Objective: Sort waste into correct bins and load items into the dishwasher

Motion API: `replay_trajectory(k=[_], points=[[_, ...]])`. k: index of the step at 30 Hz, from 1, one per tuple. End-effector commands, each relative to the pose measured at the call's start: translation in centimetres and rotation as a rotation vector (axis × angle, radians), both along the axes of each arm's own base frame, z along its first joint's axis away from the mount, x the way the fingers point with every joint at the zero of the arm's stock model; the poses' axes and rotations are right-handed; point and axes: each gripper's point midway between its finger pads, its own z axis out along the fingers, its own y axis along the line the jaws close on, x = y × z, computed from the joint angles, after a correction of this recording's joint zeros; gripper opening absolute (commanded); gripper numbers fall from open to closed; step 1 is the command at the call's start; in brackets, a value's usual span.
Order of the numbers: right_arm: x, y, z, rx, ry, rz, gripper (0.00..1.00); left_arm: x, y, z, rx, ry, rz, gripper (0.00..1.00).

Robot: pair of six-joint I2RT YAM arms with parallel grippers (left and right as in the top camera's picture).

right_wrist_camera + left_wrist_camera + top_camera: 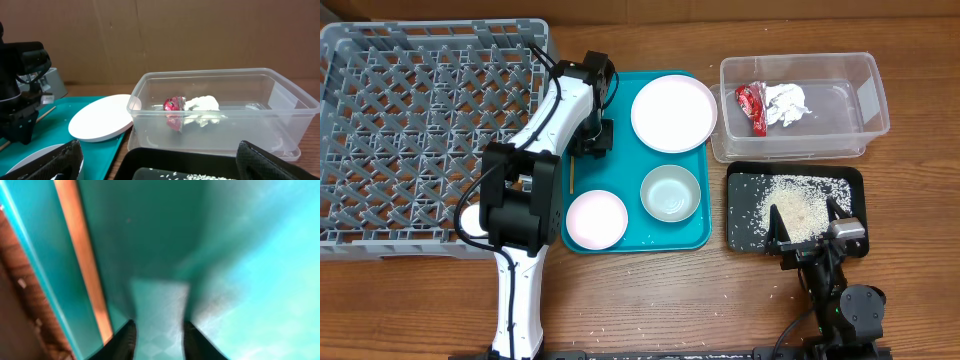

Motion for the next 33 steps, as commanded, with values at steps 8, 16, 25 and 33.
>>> replay_trajectory(k=[8,16,25,33], points=[[0.0,-0.1,-0.1,0.001,-0.005,-0.005,1.00,1.8,2.3,0.8,0.153,-0.081,-0.010,0.45],[0.0,-0.1,-0.1,0.000,-0.005,-0.005,1.00,1.3,0.7,-1.6,0.065,-0.028,-0.010,0.35],[0.0,-0.1,-0.1,0.000,-0.005,-0.005,1.00,0.5,-0.5,-2.0,-0.007,0.008,-0.034,0.26],[0.0,-0.1,-0.1,0.000,-0.005,-0.005,1.00,1.3,1.9,1.9,0.128,-0.064,-0.019,0.31]])
